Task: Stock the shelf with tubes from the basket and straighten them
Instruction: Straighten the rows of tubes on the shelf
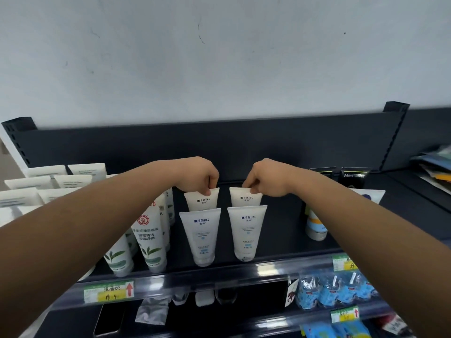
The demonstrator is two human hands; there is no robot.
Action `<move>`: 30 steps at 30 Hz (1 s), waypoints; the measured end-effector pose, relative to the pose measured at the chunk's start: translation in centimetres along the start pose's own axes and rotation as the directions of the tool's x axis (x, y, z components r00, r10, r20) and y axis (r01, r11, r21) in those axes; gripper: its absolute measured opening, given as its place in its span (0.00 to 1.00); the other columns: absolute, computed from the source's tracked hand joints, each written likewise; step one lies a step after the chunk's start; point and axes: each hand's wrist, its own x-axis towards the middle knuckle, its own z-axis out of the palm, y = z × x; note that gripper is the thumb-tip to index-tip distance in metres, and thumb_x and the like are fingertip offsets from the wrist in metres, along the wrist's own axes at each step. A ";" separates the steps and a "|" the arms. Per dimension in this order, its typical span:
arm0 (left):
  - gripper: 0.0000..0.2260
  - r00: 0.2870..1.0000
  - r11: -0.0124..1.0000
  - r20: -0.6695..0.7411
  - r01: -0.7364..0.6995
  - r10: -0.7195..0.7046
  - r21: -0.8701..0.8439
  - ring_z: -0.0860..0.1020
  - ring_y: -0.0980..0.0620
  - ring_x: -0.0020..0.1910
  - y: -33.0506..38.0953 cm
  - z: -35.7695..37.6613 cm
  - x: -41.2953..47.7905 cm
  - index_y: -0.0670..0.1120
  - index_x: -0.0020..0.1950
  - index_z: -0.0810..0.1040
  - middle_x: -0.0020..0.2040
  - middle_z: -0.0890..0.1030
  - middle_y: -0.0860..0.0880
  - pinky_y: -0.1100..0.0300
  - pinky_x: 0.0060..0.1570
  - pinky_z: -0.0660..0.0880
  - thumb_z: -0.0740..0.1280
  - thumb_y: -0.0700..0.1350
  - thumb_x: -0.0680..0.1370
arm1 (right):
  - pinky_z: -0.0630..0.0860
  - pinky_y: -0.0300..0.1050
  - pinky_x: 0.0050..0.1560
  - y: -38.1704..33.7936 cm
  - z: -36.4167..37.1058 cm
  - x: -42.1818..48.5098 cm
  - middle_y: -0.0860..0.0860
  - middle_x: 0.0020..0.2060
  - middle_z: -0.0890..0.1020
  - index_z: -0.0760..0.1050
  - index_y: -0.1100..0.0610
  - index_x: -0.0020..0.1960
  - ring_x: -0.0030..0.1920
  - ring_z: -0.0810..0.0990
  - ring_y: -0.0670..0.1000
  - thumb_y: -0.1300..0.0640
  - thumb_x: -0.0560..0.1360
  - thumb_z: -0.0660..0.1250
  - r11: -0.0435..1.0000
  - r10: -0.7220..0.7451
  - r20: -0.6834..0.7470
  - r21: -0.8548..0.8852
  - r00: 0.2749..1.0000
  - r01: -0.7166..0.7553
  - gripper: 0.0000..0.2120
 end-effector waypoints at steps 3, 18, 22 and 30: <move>0.04 0.999 0.998 0.053 0.014 -0.011 -0.064 0.79 0.55 0.46 0.2 -0.2 -0.8 0.47 0.50 0.80 0.44 0.79 0.56 0.63 0.42 0.74 0.70 0.45 0.77 | 0.75 0.44 0.59 -0.2 0.1 -0.3 0.46 0.56 0.84 0.82 0.52 0.60 0.55 0.79 0.47 0.61 0.78 0.65 1.000 -0.015 0.005 0.009 1.000 0.015 0.14; 0.08 0.992 0.990 0.028 0.123 -0.121 -0.076 0.78 0.53 0.52 1.3 0.6 -2.7 0.48 0.56 0.79 0.52 0.80 0.53 0.56 0.54 0.76 0.67 0.46 0.78 | 0.74 0.43 0.60 -0.5 0.5 -1.0 0.46 0.58 0.81 0.80 0.51 0.62 0.57 0.78 0.47 0.59 0.79 0.63 0.996 -0.007 0.028 0.088 1.000 0.004 0.15; 0.10 0.987 0.982 0.022 0.163 -0.161 -0.099 0.77 0.54 0.52 1.6 0.8 -3.1 0.50 0.59 0.78 0.52 0.79 0.55 0.60 0.51 0.73 0.65 0.50 0.79 | 0.73 0.43 0.58 -0.7 0.9 -0.8 0.48 0.60 0.80 0.77 0.52 0.64 0.57 0.77 0.49 0.60 0.78 0.60 0.997 0.009 0.059 0.075 0.998 -0.013 0.16; 0.14 0.986 0.972 -0.119 0.085 -0.113 -0.219 0.77 0.55 0.55 2.6 0.6 -2.4 0.50 0.64 0.75 0.57 0.81 0.54 0.62 0.53 0.71 0.65 0.51 0.79 | 0.70 0.41 0.63 0.1 0.0 -2.1 0.49 0.64 0.78 0.74 0.53 0.68 0.62 0.76 0.49 0.56 0.80 0.62 0.990 0.031 -0.058 0.136 0.998 -0.023 0.17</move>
